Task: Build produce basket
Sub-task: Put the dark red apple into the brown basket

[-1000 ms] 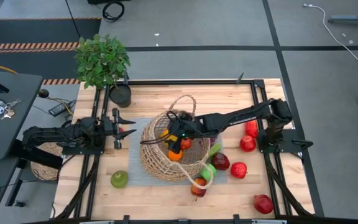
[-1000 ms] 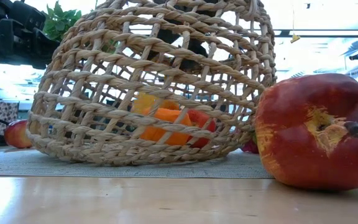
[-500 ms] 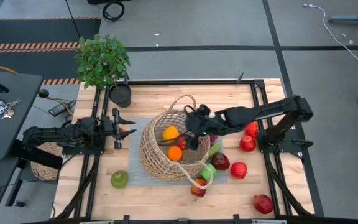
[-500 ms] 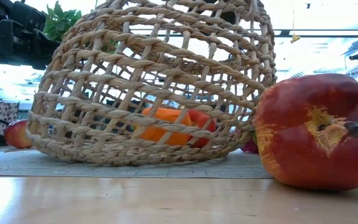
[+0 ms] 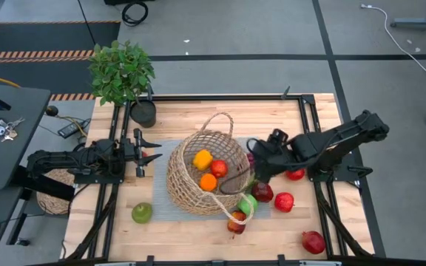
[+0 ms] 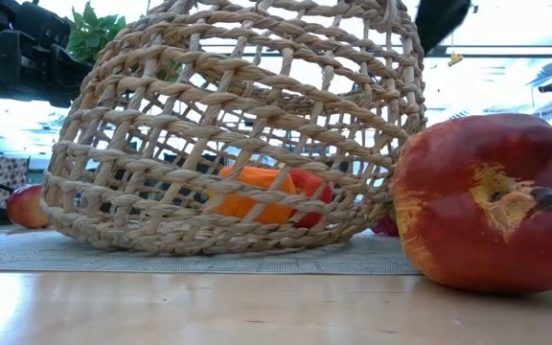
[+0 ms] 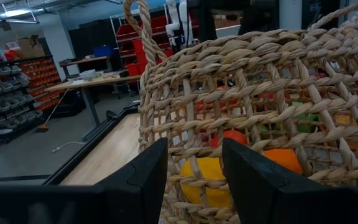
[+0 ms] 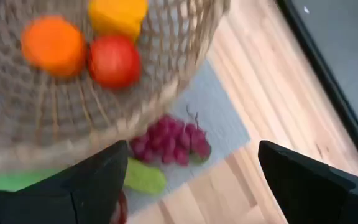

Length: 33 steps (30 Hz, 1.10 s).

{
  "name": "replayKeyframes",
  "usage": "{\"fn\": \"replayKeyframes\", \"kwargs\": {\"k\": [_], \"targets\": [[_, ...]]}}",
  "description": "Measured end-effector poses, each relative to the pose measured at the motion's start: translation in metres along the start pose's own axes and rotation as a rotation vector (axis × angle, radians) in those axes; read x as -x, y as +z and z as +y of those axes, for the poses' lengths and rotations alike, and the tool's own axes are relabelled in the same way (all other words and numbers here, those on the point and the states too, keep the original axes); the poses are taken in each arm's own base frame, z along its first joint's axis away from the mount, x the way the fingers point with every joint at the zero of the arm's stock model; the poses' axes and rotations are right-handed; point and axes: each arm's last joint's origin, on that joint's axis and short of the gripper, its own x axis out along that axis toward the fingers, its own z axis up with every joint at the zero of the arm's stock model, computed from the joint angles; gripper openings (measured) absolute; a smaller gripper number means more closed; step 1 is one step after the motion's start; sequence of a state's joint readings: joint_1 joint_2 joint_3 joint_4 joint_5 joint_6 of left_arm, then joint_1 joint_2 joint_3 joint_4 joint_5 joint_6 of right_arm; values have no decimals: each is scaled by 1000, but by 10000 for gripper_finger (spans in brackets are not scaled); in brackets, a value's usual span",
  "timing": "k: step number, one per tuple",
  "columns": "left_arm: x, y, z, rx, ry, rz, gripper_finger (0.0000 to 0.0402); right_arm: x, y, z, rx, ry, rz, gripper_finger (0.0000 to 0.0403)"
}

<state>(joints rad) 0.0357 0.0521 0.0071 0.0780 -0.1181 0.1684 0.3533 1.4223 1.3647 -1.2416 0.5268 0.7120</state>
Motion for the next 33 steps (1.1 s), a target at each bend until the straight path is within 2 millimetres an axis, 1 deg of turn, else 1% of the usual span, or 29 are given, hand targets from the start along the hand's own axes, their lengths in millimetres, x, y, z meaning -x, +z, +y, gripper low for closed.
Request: {"fn": "replayKeyframes", "kwargs": {"k": [6,11,17,20,27,29,33], "targets": [[0,0,0,0,0,0,160,-19,-36,-7,-29,36,56,365],[0,0,0,0,0,0,160,-45,-64,-8,-62,128,87,365],[0,0,0,0,0,0,160,-81,-94,-5,71,156,117,363],[0,0,0,0,1,0,160,-92,-103,-4,137,156,116,358],[0,0,0,0,0,1,160,-102,-107,-5,174,177,99,348],[0,0,0,0,0,1,160,-100,-105,-7,158,173,125,348],[0,0,0,0,0,1,160,-88,-93,-9,94,157,134,348]]}}
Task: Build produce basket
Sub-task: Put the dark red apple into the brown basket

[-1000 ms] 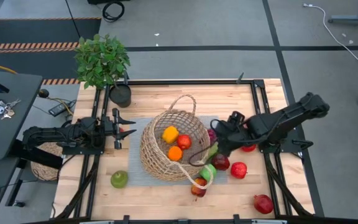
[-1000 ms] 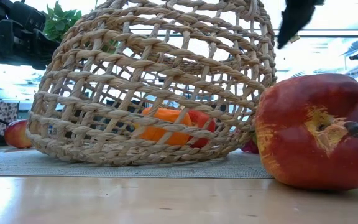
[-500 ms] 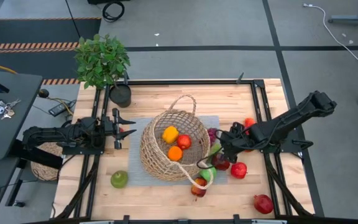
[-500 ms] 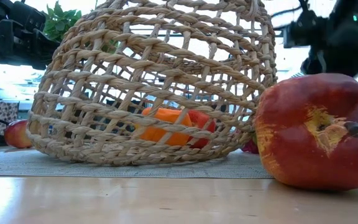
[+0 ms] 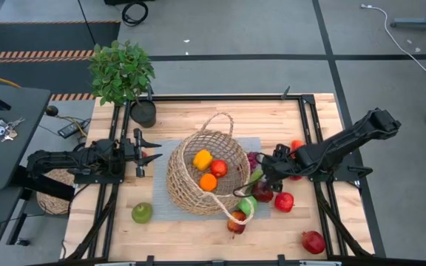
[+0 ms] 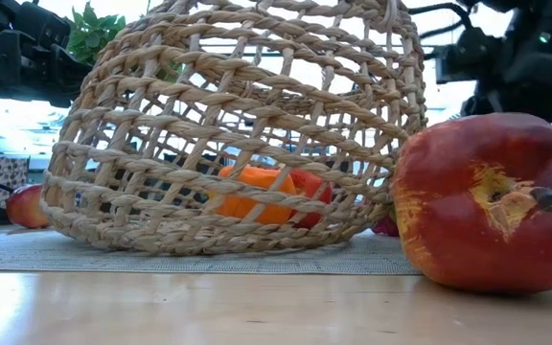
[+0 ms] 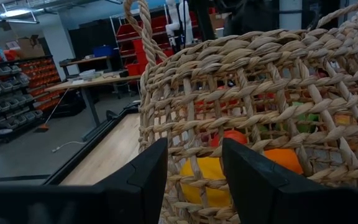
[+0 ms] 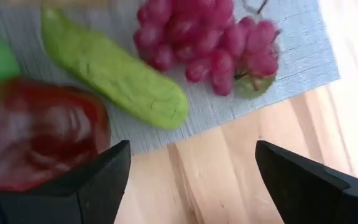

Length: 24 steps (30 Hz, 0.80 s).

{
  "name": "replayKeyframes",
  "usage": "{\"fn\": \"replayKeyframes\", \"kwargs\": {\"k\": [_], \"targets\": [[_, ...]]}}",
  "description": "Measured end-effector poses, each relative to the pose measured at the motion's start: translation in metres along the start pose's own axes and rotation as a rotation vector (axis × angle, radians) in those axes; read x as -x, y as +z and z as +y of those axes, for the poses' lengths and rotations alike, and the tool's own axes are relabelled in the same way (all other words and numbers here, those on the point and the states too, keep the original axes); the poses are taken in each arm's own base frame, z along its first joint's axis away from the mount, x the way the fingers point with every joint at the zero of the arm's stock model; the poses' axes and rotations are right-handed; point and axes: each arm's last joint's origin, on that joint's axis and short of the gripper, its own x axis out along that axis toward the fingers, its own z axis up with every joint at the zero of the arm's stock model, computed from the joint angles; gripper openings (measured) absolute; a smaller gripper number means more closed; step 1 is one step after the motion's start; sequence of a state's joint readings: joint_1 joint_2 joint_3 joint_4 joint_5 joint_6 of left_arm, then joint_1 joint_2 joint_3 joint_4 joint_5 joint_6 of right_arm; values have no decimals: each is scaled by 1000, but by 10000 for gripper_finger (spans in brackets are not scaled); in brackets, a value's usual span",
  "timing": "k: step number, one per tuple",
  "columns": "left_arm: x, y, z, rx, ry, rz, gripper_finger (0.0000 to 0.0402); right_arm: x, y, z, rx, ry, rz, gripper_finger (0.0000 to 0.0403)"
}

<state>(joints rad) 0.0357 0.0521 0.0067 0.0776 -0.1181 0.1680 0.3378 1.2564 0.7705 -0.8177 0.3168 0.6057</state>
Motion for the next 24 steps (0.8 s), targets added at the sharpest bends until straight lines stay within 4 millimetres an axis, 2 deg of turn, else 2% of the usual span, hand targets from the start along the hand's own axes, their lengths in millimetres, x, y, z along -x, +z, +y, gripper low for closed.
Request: {"fn": "replayKeyframes", "kwargs": {"k": [4,10,14,20,24], "targets": [[0,0,0,0,0,0,160,14,11,8,-47,91,-19,348],[0,0,0,0,1,0,160,31,16,23,-121,218,-24,347],[0,0,0,0,0,0,160,37,11,35,-133,192,-105,347],[0,0,0,0,0,0,160,52,-8,62,-83,104,-405,347],[0,0,0,0,0,0,160,45,-26,70,-113,120,-456,347]]}}
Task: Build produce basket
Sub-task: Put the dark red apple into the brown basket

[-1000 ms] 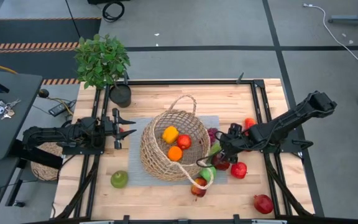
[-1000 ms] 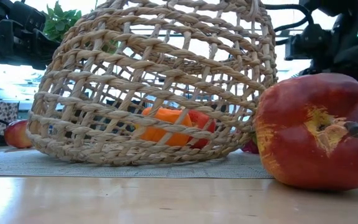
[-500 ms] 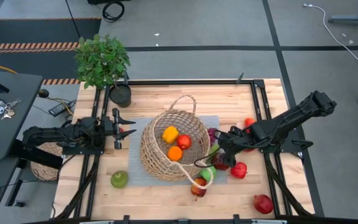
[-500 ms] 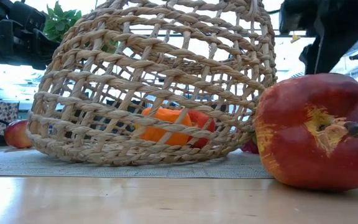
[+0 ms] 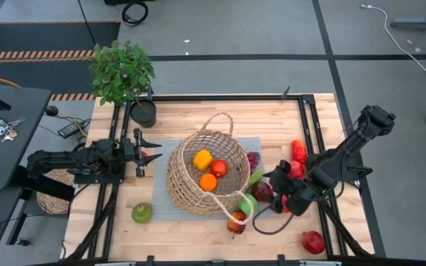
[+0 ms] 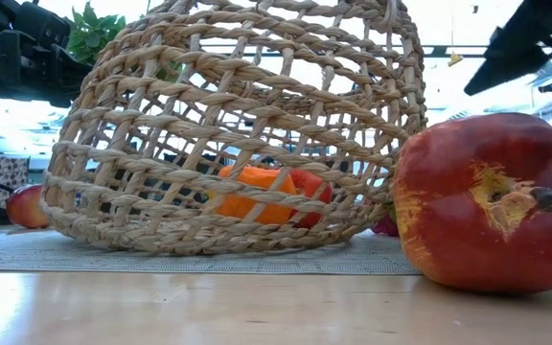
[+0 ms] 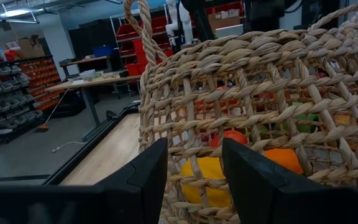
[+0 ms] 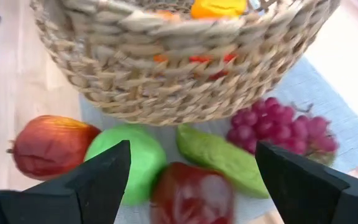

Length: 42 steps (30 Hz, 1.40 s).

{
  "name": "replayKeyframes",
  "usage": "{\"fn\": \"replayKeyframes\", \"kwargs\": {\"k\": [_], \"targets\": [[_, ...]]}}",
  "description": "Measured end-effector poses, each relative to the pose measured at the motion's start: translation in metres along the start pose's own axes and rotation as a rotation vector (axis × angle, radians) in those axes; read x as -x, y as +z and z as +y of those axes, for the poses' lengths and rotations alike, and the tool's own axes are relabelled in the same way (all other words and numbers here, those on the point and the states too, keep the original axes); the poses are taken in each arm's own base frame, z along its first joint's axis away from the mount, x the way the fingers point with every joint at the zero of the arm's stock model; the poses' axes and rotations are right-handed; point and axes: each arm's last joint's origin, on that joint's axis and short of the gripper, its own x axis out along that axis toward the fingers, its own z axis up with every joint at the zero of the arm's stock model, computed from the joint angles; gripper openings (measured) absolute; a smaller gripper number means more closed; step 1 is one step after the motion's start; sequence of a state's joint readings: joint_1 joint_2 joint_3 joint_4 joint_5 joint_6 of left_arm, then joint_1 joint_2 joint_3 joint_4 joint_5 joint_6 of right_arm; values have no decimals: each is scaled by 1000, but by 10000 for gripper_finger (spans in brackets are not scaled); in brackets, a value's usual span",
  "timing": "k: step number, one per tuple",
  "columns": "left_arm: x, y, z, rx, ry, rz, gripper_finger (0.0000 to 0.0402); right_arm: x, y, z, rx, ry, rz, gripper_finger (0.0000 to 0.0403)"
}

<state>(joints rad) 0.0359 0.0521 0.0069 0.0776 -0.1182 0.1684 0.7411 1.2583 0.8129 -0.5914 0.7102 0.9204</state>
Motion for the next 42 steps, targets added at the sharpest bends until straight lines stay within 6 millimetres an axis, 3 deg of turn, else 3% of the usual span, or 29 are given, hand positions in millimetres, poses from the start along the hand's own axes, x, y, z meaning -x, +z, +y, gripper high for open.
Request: {"fn": "replayKeyframes", "kwargs": {"k": [7,21,33,42], "targets": [[0,0,0,0,0,0,160,-13,-25,-7,-74,2,4,347],[0,0,0,0,0,0,160,-31,-15,-16,-97,6,59,394],[0,0,0,0,0,-1,160,-63,-40,-4,-25,-84,128,387],[0,0,0,0,0,0,160,-67,-48,-8,-35,-123,206,384]]}}
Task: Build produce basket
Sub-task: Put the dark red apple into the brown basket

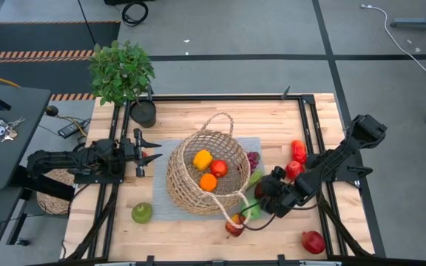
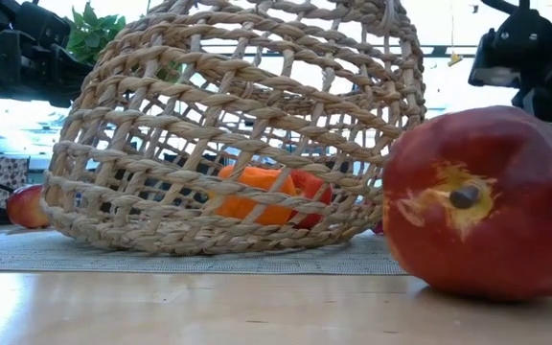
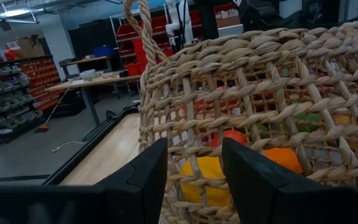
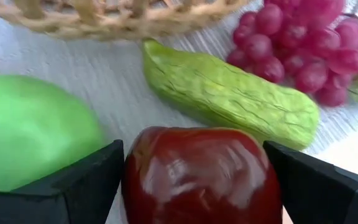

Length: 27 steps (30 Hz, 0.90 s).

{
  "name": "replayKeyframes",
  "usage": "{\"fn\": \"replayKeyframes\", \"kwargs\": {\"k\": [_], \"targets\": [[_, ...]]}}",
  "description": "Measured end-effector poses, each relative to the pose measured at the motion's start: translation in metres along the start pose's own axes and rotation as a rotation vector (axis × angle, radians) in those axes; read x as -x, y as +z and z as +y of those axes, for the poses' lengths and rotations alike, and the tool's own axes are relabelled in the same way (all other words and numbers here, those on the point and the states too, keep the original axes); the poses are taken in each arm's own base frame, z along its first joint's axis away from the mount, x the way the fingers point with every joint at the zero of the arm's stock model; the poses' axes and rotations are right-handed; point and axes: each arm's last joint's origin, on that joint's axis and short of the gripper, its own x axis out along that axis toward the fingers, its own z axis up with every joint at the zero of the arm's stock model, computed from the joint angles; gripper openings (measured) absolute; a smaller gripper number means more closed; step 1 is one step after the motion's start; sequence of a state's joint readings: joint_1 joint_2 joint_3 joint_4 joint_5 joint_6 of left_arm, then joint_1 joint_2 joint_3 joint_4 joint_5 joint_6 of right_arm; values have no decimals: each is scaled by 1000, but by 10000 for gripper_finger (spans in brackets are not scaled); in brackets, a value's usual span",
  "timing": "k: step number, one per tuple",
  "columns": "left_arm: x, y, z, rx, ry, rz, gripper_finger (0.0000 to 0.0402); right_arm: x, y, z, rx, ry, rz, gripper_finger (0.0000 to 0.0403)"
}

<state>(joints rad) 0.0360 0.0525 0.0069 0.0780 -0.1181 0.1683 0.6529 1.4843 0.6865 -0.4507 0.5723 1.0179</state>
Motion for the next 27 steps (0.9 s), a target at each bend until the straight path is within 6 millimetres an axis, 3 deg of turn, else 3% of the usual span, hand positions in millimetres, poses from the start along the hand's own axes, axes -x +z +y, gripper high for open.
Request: {"fn": "replayKeyframes", "kwargs": {"k": [16,27], "targets": [[0,0,0,0,0,0,160,4,-3,-9,25,-58,43,327],[0,0,0,0,0,0,160,55,29,-35,-25,15,-204,327]]}}
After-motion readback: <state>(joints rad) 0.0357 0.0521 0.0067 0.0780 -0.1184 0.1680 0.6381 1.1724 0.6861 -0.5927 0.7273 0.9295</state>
